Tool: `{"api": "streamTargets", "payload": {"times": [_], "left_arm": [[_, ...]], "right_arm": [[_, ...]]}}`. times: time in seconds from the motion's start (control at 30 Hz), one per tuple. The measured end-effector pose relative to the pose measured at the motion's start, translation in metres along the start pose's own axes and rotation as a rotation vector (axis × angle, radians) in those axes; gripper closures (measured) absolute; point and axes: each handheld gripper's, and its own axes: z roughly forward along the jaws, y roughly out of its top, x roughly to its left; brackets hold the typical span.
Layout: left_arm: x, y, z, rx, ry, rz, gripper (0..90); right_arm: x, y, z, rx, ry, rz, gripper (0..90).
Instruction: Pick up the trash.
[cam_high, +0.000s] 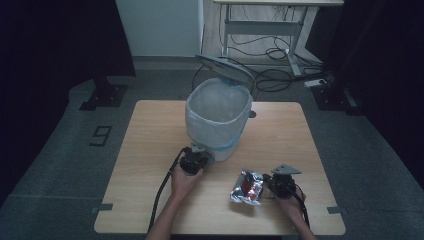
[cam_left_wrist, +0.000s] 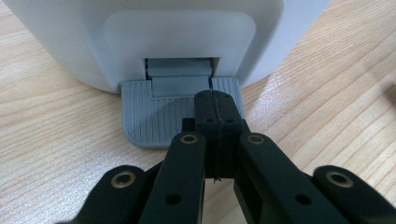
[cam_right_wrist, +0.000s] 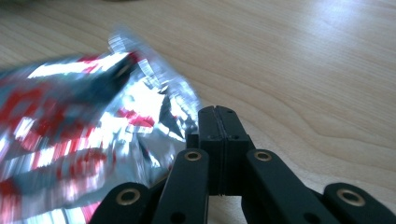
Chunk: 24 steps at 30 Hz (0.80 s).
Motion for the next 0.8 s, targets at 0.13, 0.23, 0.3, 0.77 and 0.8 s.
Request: {"api": "streamTargets", "payload": {"times": [0.13, 0.23, 0.3, 0.77, 0.8], "left_arm": [[0.0, 0.0, 0.0, 0.002, -0.001, 0.001, 90.0], [0.0, 0.0, 0.0, 0.001, -0.001, 0.0, 90.0], [0.0, 0.0, 0.0, 0.001, -0.001, 0.0, 90.0], [0.0, 0.0, 0.0, 0.002, -0.001, 0.0, 90.0], [0.0, 0.0, 0.0, 0.001, 0.0, 0.0, 90.0]], "right_arm": [[-0.004, 0.002, -0.005, -0.031, -0.009, 0.01, 89.9], [-0.006, 0.003, -0.007, -0.046, -0.008, 0.02, 90.0], [-0.007, 0.004, -0.011, -0.061, -0.004, 0.029, 90.0], [-0.016, 0.009, -0.039, -0.169, 0.037, 0.067, 90.0], [-0.017, 0.011, -0.044, -0.186, 0.038, 0.068, 90.0]]}}
